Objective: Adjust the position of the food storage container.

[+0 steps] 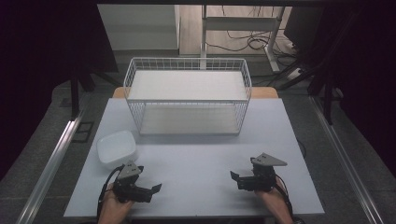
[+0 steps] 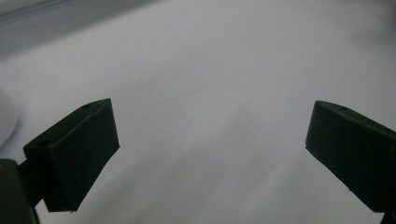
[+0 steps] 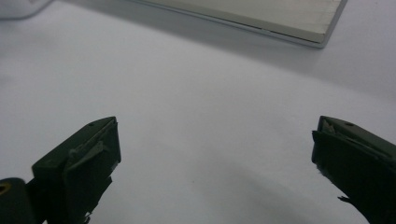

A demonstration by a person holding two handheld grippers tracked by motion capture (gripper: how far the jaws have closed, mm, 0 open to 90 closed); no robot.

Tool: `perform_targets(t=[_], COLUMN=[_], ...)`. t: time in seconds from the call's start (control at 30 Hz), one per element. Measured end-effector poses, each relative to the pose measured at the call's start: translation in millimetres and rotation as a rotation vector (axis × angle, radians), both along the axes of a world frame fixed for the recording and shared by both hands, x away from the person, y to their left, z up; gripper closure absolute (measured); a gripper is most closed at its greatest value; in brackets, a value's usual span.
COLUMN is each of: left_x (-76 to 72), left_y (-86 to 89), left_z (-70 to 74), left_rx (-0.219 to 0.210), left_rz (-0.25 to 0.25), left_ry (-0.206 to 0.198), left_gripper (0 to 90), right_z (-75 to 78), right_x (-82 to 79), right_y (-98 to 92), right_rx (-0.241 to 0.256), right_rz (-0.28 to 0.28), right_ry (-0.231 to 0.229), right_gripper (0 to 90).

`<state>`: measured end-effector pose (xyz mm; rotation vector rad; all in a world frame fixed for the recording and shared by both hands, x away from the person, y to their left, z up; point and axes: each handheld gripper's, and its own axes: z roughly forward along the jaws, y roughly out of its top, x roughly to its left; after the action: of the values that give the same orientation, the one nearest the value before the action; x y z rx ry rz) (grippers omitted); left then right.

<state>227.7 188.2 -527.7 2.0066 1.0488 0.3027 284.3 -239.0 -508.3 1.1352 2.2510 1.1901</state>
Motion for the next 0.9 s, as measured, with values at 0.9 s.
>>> perform_targets(t=[0.9], left_x=[8.9], left_y=[3.1], left_z=[7.2], left_rx=[-0.032], left_rz=[0.016], left_ry=[0.012], left_gripper=[7.3], right_z=[2.0], right_x=[-0.7], right_y=[9.1], right_rx=[-0.088], right_rz=[0.003], right_ry=[0.009], right_gripper=[0.3])
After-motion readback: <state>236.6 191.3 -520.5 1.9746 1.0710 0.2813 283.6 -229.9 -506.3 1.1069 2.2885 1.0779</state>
